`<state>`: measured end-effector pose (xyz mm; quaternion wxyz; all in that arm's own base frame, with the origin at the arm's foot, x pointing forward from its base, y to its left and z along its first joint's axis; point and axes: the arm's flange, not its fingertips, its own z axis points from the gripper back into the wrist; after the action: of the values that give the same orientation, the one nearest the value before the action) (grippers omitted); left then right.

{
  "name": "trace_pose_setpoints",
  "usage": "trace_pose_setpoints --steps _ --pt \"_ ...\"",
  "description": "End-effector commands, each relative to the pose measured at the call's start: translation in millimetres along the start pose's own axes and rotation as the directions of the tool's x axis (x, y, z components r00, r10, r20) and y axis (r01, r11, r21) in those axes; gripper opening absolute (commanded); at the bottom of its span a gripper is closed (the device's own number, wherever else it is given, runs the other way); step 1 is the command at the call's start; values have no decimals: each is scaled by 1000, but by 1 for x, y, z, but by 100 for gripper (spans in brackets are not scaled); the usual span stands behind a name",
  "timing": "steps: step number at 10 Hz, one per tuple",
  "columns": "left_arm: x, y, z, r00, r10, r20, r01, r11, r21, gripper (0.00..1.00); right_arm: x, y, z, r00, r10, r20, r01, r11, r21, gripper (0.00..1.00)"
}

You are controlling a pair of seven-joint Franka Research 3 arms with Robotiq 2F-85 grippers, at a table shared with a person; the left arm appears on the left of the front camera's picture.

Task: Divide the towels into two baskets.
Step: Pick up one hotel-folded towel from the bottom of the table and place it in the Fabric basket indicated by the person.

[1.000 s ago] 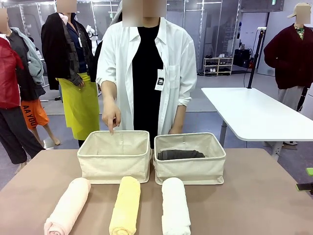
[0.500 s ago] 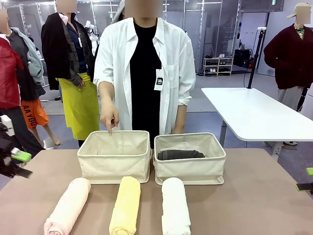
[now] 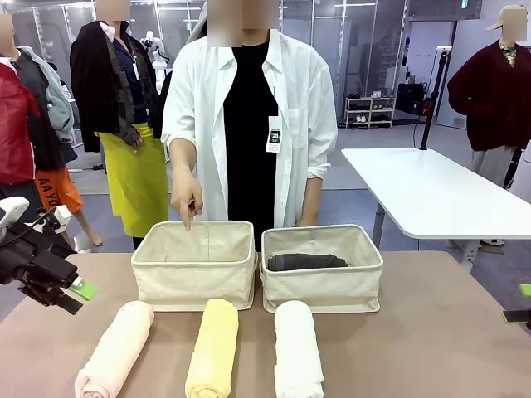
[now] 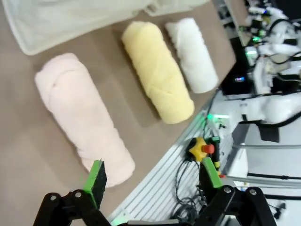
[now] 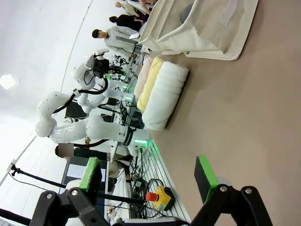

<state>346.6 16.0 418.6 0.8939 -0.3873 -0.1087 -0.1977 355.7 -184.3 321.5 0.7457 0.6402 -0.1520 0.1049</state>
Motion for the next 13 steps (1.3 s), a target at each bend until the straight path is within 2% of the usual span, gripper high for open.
trace_pose_setpoints --steps 1,5,7,10,13 --pt "-16 -8 -23 999 31 -41 -26 993 118 100 -2 4 -2 1000 8 14 -8 1000 0 100" --pt "-12 -9 -49 992 57 -110 -31 973 227 100 -2 4 -2 1000 8 14 -8 1000 0 100" --pt "-11 -4 -63 993 79 -84 -50 951 306 100 -2 4 -2 1000 8 14 -8 1000 0 100" --pt "-21 6 -88 992 116 -56 -91 939 331 100 -2 4 -2 1000 8 14 -8 1000 0 100" --pt "-27 13 -102 987 137 -81 -98 924 369 100 -2 4 -2 1000 8 14 -8 1000 0 100"
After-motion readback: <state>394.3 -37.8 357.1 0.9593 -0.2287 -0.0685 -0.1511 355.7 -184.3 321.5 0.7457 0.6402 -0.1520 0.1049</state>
